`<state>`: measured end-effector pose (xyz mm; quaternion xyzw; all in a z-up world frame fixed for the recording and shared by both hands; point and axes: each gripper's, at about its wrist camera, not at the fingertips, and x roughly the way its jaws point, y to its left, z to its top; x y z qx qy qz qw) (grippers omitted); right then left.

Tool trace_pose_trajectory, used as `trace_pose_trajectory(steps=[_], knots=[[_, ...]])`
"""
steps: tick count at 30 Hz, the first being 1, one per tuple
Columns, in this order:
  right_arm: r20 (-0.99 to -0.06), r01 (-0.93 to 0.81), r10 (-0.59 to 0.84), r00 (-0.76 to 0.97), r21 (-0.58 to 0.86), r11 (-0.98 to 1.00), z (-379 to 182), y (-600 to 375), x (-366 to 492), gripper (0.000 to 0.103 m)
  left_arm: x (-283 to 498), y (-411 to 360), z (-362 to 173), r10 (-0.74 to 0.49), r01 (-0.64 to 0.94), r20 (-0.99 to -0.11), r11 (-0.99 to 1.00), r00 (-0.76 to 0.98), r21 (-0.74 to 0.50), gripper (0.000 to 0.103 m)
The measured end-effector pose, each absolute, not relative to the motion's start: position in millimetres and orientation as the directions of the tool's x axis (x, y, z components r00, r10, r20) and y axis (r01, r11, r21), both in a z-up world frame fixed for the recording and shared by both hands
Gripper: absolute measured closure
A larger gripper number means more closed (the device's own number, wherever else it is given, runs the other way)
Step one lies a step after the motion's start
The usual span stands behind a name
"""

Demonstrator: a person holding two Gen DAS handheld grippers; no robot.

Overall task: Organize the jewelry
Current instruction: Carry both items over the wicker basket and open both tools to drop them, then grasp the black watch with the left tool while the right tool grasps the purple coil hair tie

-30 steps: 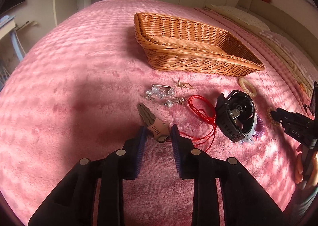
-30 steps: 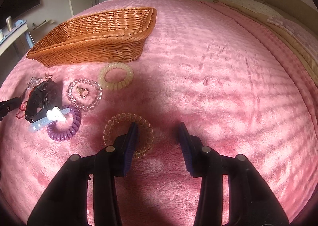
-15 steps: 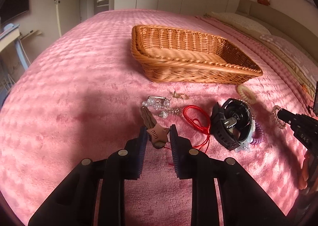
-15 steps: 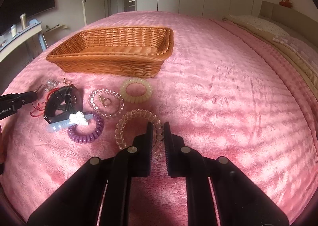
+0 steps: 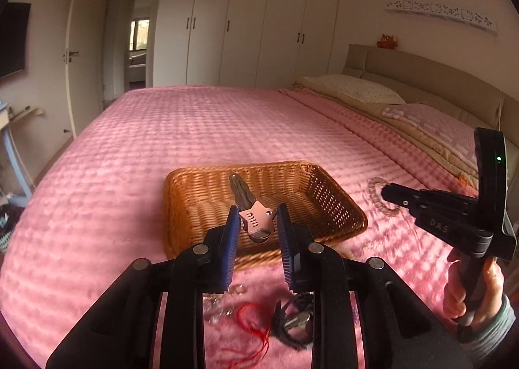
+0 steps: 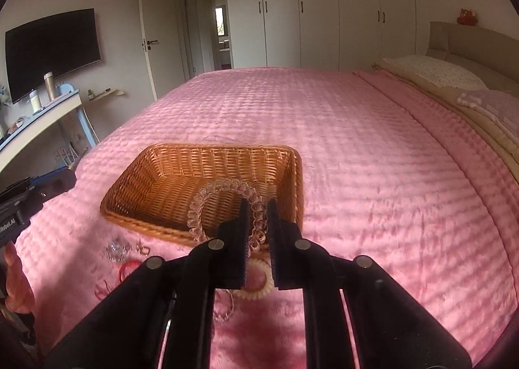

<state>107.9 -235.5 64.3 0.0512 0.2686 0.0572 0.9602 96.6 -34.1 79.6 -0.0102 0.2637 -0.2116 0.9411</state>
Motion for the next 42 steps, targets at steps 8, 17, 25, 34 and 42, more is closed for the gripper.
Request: trace_pose_trajectory(steps=[8,17,25,34,42], knots=[[-0.655,-0.103,0.159,0.739,0.123,0.987,32,-200,211,0.094,176,-58,30,-0.4,0.383,-0.603,0.909,0.69,-0.165,0.081],[-0.728,-0.098,0.126,0.673,0.08,0.992,-7,-188,242,0.093,189,-59,-3,-0.392,0.389,-0.656,0.907,0.645,-0.16,0.081],[-0.692,-0.104,0.175,0.701,0.144,0.984,7,-201,213,0.069,157,-51,22,-0.413,0.406,-0.603,0.9,0.682,-0.157,0.063],[-0.612,-0.155,0.241,0.753,0.191,0.969,29,-215,118,0.06,84,-25,52,-0.493,0.434,-0.534,0.868,0.687,-0.243,0.06],[-0.625,-0.153,0.228,0.747,0.172,0.973,-2,-207,53,0.06,36,-21,30,-0.508,0.418,-0.564,0.86,0.651,-0.293,0.06]])
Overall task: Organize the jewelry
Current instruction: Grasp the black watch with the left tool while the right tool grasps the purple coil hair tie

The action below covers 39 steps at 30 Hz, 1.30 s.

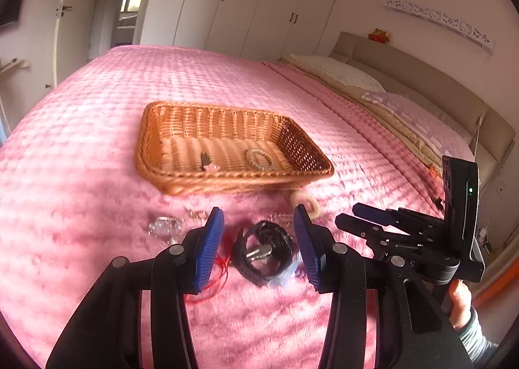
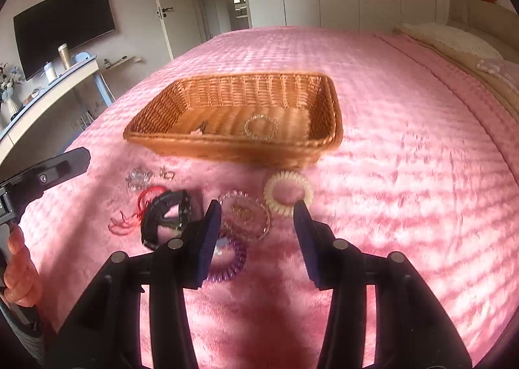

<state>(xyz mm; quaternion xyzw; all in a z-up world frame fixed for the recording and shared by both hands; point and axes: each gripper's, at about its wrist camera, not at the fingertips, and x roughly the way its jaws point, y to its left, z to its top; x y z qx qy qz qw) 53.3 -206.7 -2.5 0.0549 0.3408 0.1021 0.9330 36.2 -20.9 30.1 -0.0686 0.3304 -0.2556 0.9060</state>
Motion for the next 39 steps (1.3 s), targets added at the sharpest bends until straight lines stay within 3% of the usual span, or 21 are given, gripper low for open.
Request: trace_pose_trajectory(steps=[3,8,13,20,24,26,28,39], knots=[[-0.662,-0.145,0.237,0.711,0.192,0.971,-22,-203,49,0.061,33,-26,15,-0.496,0.402,-0.599,0.866,0.628,-0.297,0.062],[-0.709,-0.14,0.231,0.666,0.186,0.973,-45,-192,57,0.076,46,-24,-8,-0.509,0.381,-0.653,0.859,0.56,-0.343,0.066],[-0.721,-0.135,0.222,0.656,0.177,0.975,-53,-184,64,0.076,72,-31,-28,-0.505,0.366,-0.696,0.86,0.51,-0.356,0.067],[-0.731,-0.145,0.185,0.657,0.119,0.982,-55,-171,69,0.076,86,-49,-46,-0.448,0.353,-0.745,0.886,0.495,-0.299,0.077],[-0.737,-0.138,0.145,0.66,0.071,0.988,-57,-164,70,0.076,87,-49,-48,-0.444,0.339,-0.734,0.891,0.513,-0.301,0.088],[-0.737,-0.137,0.133,0.663,0.054,0.989,-57,-162,69,0.077,85,-48,-47,-0.44,0.342,-0.729,0.893,0.524,-0.293,0.089],[-0.733,-0.131,0.118,0.669,0.04,0.991,-57,-161,66,0.091,81,-50,-45,-0.421,0.341,-0.728,0.901,0.541,-0.268,0.09],[-0.65,-0.012,0.023,0.759,0.022,1.0,-46,-188,42,0.093,23,-39,-34,-0.37,0.367,-0.653,0.918,0.661,-0.148,0.09]])
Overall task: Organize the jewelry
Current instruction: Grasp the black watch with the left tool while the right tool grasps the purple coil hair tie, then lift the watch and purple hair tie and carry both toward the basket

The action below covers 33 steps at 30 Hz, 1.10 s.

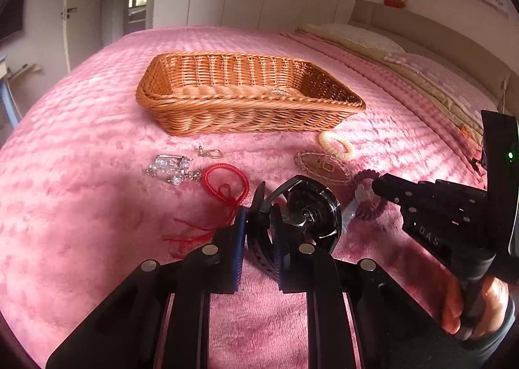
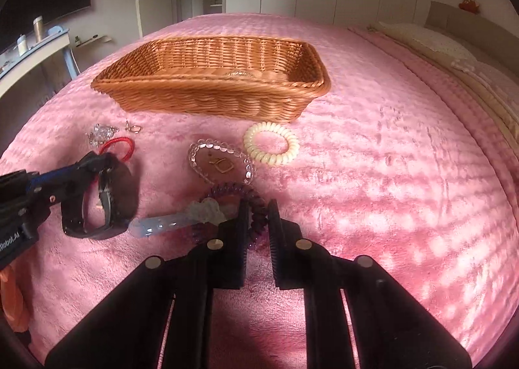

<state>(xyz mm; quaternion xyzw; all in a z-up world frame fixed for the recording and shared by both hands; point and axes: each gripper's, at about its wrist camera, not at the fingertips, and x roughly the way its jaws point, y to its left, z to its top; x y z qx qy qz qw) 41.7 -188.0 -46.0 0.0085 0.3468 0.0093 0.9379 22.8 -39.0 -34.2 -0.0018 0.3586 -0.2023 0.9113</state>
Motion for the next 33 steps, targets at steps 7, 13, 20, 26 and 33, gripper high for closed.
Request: trace_pose_trajectory(steps=[7,13,20,26,33], knots=[[-0.678,-0.07,0.083,0.731,0.047,0.996,-46,-191,39,0.093,18,-18,-36,-0.339,0.289,-0.662,0.939,0.669,-0.188,0.09],[-0.629,-0.023,0.079,0.774,0.097,0.995,-36,-212,31,0.094,17,3,-31,-0.456,0.308,-0.603,0.889,0.654,-0.338,0.088],[-0.689,-0.038,0.145,0.71,0.168,0.985,-48,-223,42,0.094,17,8,-35,-0.53,0.33,-0.569,0.844,0.629,-0.422,0.093],[-0.746,-0.052,0.097,0.659,0.083,0.995,-58,-212,57,0.092,20,8,-39,-0.512,0.32,-0.586,0.856,0.628,-0.405,0.097],[-0.745,-0.067,0.002,0.667,-0.057,0.996,-61,-193,60,0.091,23,-2,-42,-0.453,0.349,-0.685,0.889,0.57,-0.298,0.084]])
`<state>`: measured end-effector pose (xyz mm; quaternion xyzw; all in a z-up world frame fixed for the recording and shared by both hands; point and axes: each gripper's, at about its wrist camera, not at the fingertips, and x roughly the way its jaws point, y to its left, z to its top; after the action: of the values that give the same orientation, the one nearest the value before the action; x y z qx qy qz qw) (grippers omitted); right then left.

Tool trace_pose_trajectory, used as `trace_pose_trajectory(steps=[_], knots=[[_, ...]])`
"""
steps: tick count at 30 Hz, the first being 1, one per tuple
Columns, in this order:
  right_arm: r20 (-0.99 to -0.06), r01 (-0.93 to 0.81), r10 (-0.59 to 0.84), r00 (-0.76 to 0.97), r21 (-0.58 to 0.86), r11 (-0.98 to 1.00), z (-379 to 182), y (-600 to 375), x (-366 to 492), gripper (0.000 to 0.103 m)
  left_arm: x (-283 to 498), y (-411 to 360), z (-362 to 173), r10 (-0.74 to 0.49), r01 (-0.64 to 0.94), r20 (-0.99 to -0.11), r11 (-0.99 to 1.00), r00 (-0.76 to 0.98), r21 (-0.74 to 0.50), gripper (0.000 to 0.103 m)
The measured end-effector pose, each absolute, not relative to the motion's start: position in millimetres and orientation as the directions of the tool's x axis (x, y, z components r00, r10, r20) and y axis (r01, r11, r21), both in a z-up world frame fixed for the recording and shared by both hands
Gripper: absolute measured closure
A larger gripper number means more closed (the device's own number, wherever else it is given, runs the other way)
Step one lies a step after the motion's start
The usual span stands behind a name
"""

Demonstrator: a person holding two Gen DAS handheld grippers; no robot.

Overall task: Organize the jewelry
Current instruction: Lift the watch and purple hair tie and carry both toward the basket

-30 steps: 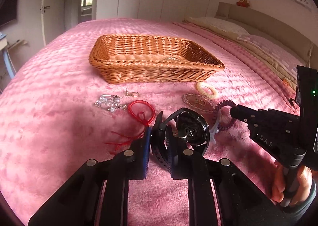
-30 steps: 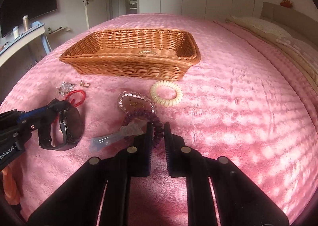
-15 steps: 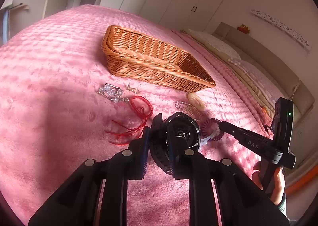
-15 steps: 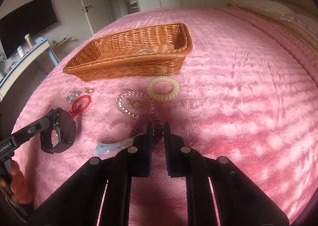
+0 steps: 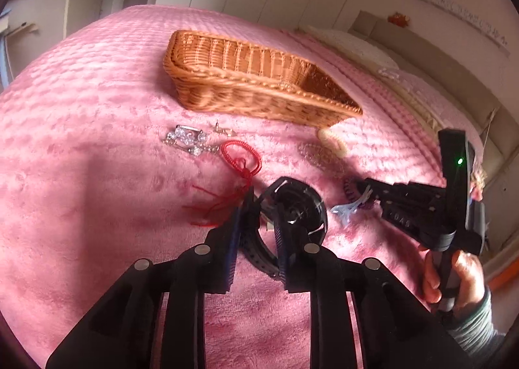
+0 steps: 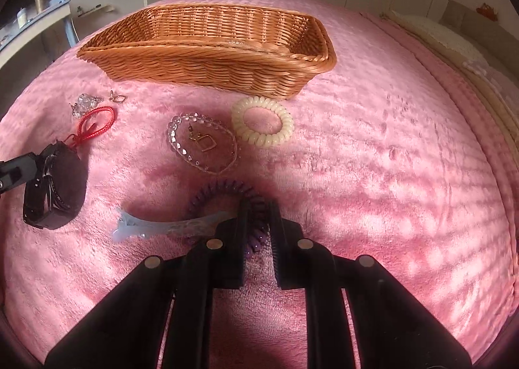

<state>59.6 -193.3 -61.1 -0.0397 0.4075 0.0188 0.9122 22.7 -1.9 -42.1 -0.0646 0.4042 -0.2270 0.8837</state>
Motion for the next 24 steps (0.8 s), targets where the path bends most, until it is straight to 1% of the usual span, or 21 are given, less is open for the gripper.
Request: trace_pose_trajectory(steps=[3,4,6,7,10,13,14,16,20,24], knots=[[-0.745,-0.082,-0.025,0.667,-0.106,0.991,-61,-187,64,0.091,25,-10,-48,-0.41,0.344,-0.727,0.905,0.551,-0.25,0.083],[-0.741,-0.087,-0.037,0.671,-0.128,0.988,-61,-185,66,0.092,26,-11,-48,-0.396,0.334,-0.732,0.911,0.554,-0.241,0.085],[-0.723,-0.095,-0.06,0.688,-0.172,0.98,-60,-178,66,0.093,25,-11,-47,-0.382,0.317,-0.733,0.919,0.563,-0.235,0.091],[-0.709,-0.098,-0.058,0.703,-0.177,0.979,-57,-177,63,0.094,24,-11,-46,-0.374,0.319,-0.727,0.922,0.576,-0.222,0.092],[-0.629,-0.108,0.004,0.777,-0.128,0.986,-38,-181,46,0.094,11,-10,-37,-0.36,0.315,-0.685,0.928,0.634,-0.197,0.092],[-0.516,-0.092,0.011,0.857,-0.132,0.987,-11,-186,21,0.094,-2,-1,-21,-0.381,0.311,-0.622,0.924,0.684,-0.224,0.092],[-0.494,-0.086,0.006,0.87,-0.14,0.986,-4,-186,16,0.094,-4,2,-15,-0.385,0.308,-0.604,0.923,0.698,-0.231,0.092],[-0.477,-0.068,-0.011,0.879,-0.147,0.987,5,-189,13,0.094,-5,5,-5,-0.381,0.298,-0.588,0.925,0.714,-0.237,0.092],[-0.472,-0.062,0.023,0.882,-0.067,0.996,17,-204,11,0.094,0,7,11,-0.396,0.298,-0.561,0.918,0.727,-0.261,0.092],[-0.455,-0.073,0.062,0.888,-0.008,0.997,35,-211,14,0.094,7,5,29,-0.405,0.312,-0.535,0.914,0.742,-0.259,0.092]])
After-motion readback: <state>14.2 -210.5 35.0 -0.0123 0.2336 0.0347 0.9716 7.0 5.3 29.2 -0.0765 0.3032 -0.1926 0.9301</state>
